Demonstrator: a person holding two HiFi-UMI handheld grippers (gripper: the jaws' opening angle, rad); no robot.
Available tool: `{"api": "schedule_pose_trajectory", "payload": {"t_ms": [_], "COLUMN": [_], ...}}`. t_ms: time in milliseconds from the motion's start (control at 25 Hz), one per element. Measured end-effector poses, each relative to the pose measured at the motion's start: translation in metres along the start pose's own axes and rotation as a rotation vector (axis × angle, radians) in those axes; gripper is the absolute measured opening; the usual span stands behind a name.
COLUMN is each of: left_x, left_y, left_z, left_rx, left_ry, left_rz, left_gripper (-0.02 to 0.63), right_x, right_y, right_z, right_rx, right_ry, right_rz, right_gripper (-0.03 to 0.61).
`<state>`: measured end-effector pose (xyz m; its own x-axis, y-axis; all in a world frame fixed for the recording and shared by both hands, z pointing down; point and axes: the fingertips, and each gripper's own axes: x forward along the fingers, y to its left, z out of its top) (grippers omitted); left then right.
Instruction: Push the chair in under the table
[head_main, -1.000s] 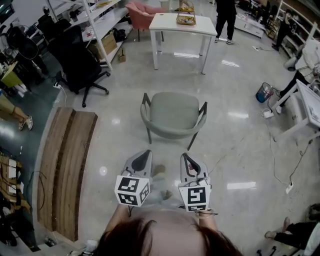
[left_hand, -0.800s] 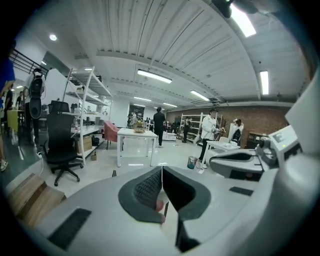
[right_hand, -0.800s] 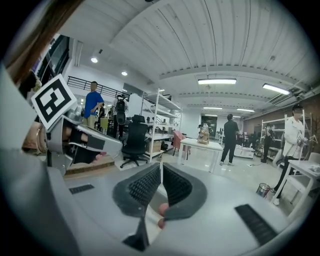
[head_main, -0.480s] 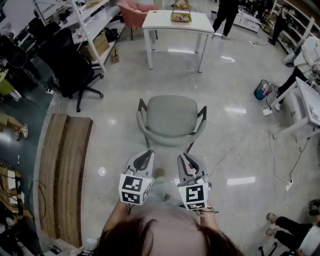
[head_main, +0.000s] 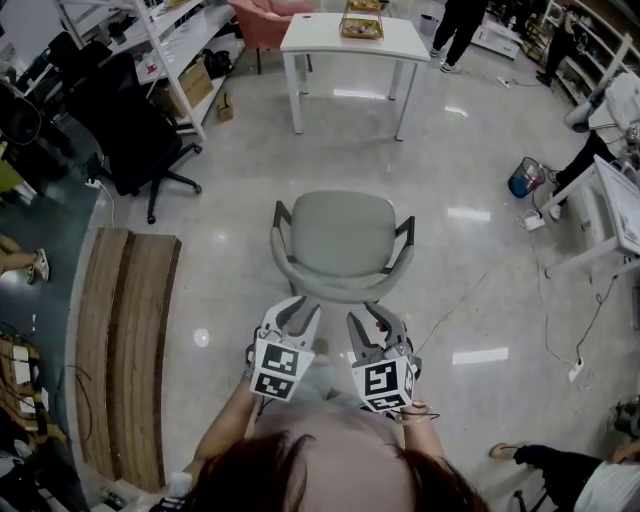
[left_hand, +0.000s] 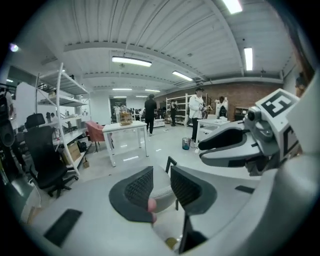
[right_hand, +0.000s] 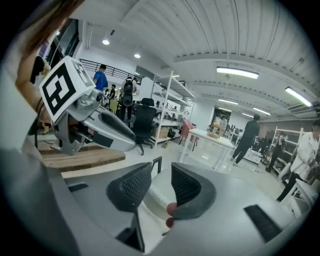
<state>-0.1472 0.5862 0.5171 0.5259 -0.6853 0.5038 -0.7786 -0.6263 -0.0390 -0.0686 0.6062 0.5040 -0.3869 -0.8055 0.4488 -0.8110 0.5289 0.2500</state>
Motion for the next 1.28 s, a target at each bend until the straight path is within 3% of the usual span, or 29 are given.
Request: {"api": "schedule_pose_trajectory", "payload": {"t_ms": [520,1280], "left_x": [0.054,0.111], "left_y": [-0.003,0.001], "left_z": [-0.032,-0.097], "left_rx": [0.198,0.586], "left_ry": [0.161,0.381], "left_rz": [-0.129,-0.235], "left_gripper": [0.152,0.212], "right_x": [0.050,0.105], "right_y": [0.006,0.023], "right_z": [-0.036,-0.101], "right_rx": [-0.142,-0.260], "right_ry": [0.127,0.326], "right_rz": [0.098,0.192], "right_gripper": [0.164,0.196]}}
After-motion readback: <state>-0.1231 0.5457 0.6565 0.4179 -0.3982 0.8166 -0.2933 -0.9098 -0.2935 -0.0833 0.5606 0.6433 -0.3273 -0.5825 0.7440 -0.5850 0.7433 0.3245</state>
